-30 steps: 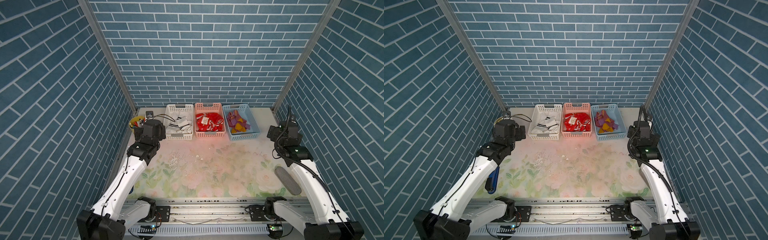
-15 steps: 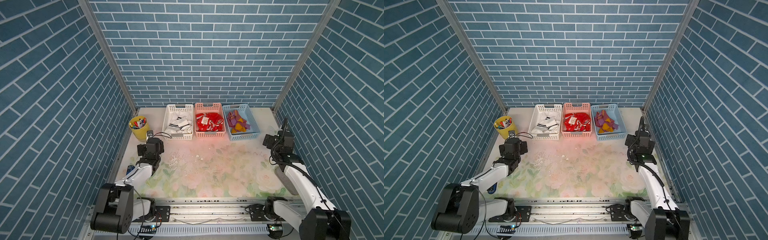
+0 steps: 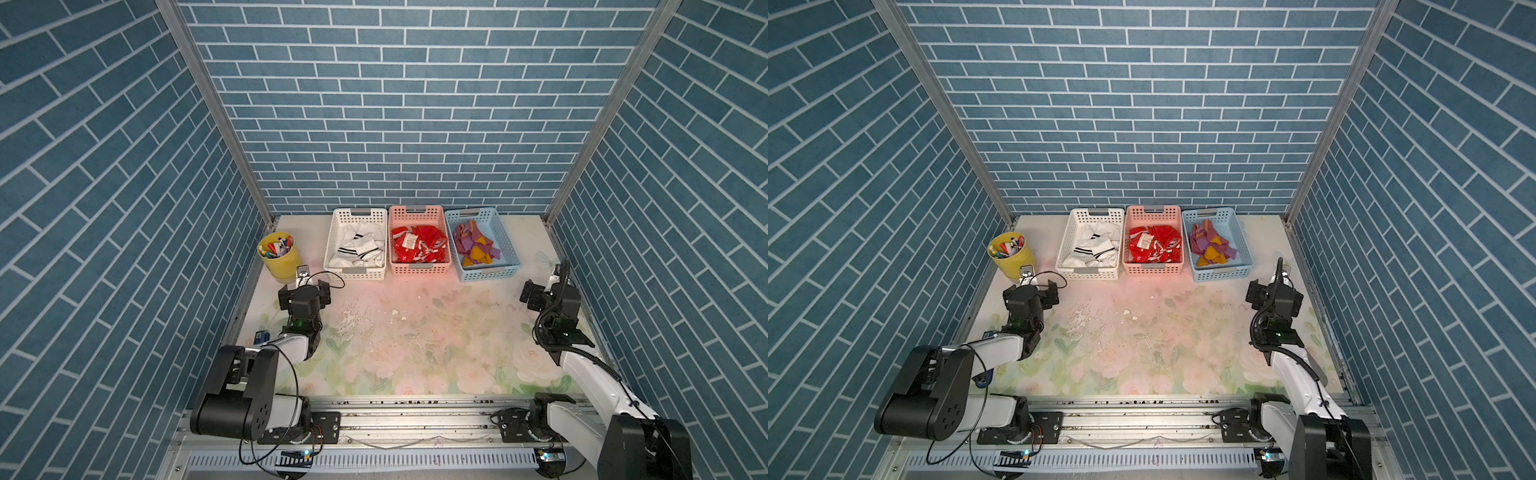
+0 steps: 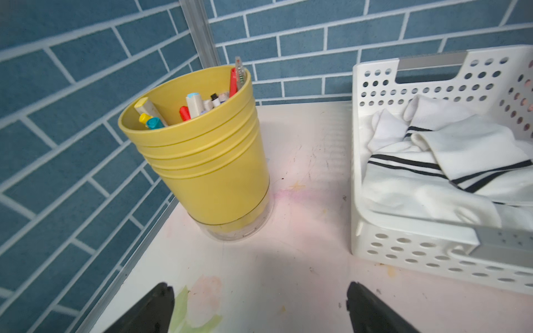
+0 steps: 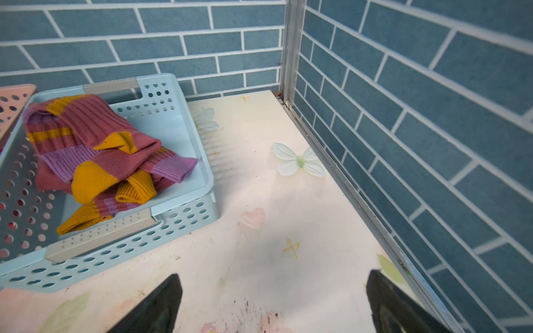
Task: Sort the socks into the basket by color
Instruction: Reset both arms
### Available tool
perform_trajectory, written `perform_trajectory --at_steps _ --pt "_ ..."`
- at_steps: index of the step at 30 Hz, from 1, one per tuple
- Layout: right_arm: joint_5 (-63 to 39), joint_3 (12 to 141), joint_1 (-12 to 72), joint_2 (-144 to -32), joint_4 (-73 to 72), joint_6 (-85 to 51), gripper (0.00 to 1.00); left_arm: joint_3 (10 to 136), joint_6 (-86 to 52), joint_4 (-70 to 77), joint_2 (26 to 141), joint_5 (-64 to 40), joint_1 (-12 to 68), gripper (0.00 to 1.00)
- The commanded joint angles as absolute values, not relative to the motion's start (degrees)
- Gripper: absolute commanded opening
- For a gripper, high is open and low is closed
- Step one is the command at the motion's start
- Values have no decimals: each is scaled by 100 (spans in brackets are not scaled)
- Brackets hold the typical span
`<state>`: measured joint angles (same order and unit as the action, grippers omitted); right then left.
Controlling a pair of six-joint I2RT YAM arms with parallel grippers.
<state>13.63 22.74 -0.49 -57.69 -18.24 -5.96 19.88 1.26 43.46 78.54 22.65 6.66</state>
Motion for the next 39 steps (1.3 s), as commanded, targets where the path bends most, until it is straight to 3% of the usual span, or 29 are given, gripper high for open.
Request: perform_trajectory --at_steps 1,9,14,18,39 --pt "816 1974 -77 -6155 -3230 -167 99 1896 374 4853 8015 1881 633 100" --pt "12 1809 -103 -7687 -4728 -62 99 1618 770 5899 8585 1063 674 100" --pt "-357 2017 -198 -8741 -5241 -20 99 1793 869 5416 8527 619 620 100" --pt "-481 2210 -263 -8742 -4855 -29 99 2375 476 4408 8607 511 304 100" --pt "-416 2312 -331 -8745 -4659 -172 99 2347 448 4443 8608 514 275 100"
